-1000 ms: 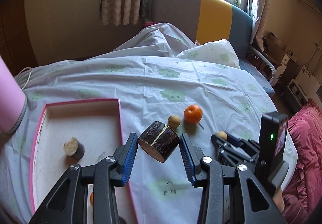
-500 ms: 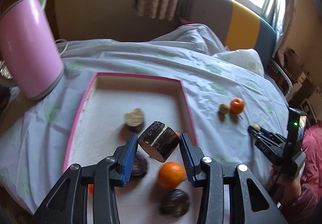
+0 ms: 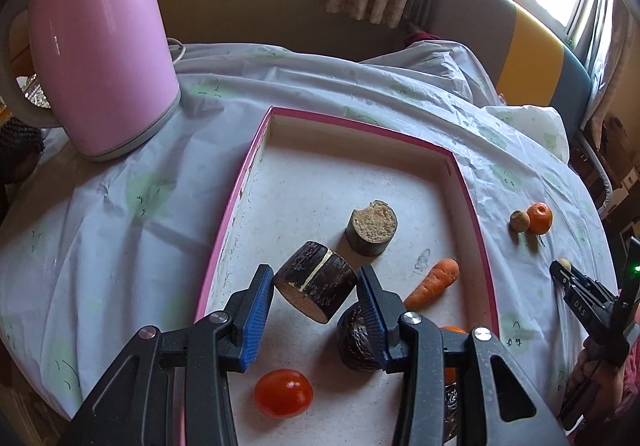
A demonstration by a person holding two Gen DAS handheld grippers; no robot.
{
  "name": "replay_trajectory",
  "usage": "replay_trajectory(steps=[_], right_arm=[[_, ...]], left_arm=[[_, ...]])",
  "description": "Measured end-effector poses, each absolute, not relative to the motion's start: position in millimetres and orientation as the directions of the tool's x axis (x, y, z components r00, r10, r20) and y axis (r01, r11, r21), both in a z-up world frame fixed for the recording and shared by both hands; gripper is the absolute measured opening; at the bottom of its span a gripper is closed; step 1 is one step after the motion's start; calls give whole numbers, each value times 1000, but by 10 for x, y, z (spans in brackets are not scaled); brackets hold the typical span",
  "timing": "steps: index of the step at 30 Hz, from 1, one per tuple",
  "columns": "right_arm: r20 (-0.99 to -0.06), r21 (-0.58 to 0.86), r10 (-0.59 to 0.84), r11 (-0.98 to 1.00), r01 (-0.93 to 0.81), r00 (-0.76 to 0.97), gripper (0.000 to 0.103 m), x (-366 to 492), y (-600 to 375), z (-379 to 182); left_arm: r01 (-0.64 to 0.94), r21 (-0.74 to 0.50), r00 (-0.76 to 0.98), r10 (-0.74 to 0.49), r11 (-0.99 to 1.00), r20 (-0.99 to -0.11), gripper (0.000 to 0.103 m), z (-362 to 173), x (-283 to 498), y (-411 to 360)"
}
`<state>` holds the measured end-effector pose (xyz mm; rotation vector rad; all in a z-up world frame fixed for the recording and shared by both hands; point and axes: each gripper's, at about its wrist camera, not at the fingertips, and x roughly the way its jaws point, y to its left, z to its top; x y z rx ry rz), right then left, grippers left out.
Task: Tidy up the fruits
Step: 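Lower the dark cylindrical piece into the tray and open the left gripper, then carry the pale yellow fruit into the tray and open the right gripper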
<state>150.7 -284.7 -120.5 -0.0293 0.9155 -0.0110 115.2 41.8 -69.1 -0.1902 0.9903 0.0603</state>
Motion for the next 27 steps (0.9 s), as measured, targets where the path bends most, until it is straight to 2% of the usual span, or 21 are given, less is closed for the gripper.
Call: replay_trajectory(steps=[10,13,27], right_arm=[[-792,-40,-29,999,-3,610,28,1501,-2835,-1205],[-792,-43,-32,999,-4,609,28,1508,-2836,-1202],[-803,-64,-49,998,-4,594,27,1511,-2812,-1184]], left_arm=[[-143,-123,569,-20,982,-822,45,-594,997,382],[-132,-119,587,-19,984,-810,51,-536,954,360],[-94,-117,667,-25,989,-745,51,-195,650,319]])
